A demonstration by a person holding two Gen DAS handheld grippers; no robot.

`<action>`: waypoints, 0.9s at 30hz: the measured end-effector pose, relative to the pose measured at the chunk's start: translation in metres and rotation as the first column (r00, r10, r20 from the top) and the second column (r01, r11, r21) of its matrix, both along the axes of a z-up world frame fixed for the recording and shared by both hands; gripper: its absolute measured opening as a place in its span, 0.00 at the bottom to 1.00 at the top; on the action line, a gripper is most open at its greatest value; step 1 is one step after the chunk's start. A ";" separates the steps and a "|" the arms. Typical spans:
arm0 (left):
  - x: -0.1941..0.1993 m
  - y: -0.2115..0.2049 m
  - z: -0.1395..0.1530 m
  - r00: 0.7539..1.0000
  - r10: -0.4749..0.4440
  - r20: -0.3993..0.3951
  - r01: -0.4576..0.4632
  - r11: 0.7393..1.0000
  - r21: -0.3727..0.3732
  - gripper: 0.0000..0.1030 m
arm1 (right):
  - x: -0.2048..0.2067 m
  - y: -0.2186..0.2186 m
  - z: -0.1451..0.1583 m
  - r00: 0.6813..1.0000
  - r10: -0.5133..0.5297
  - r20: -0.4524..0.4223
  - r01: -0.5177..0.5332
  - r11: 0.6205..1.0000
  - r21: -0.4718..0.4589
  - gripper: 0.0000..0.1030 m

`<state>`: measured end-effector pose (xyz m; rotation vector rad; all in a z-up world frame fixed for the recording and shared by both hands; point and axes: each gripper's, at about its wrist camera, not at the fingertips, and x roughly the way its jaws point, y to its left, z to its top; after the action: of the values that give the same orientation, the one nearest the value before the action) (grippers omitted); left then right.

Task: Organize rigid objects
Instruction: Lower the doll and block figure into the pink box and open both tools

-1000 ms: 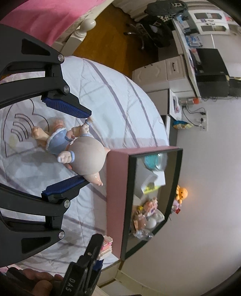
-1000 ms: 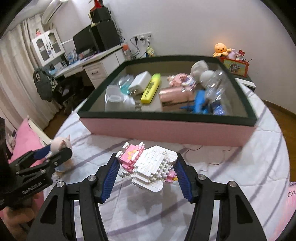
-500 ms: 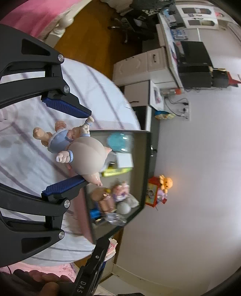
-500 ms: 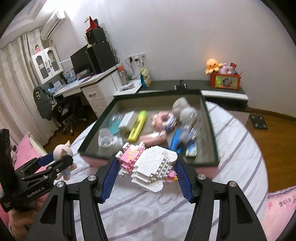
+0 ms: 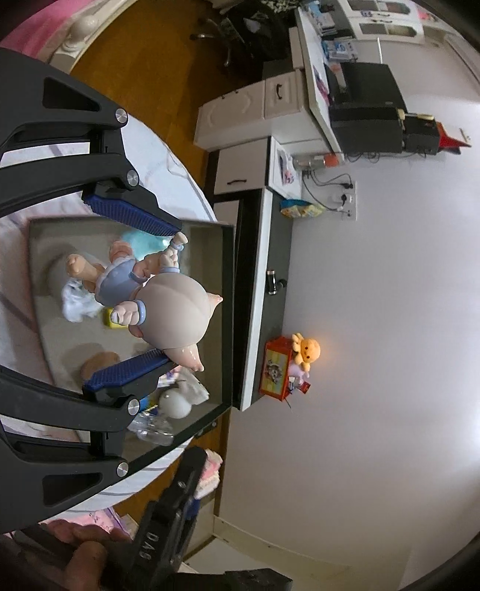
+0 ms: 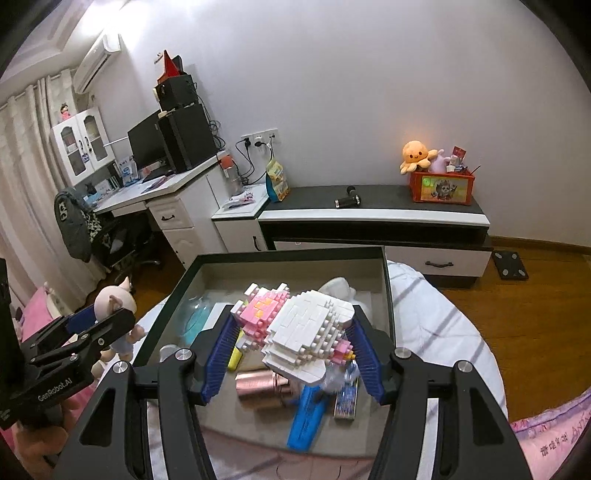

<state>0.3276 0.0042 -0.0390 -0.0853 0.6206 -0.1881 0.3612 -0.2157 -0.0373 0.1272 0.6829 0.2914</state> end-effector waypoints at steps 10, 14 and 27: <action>0.035 -0.023 -0.016 0.999 -0.029 -0.038 0.029 1.000 0.001 0.63 | 0.033 0.000 -0.026 0.998 0.003 -0.070 -0.003 1.000 -0.003 0.59; 0.041 -0.026 -0.020 0.998 -0.031 -0.048 0.032 0.999 0.006 0.63 | 0.039 0.000 -0.031 0.996 0.003 -0.087 -0.004 1.000 -0.009 0.59; 0.045 -0.026 -0.017 0.999 0.024 -0.044 -0.023 0.999 0.029 1.00 | 0.043 -0.001 -0.037 0.993 -0.025 -0.112 0.024 1.000 -0.011 0.86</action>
<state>0.3727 -0.0215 -0.0559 -0.0697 0.6658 -0.1553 0.4037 -0.2169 -0.0744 0.1439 0.7936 0.2588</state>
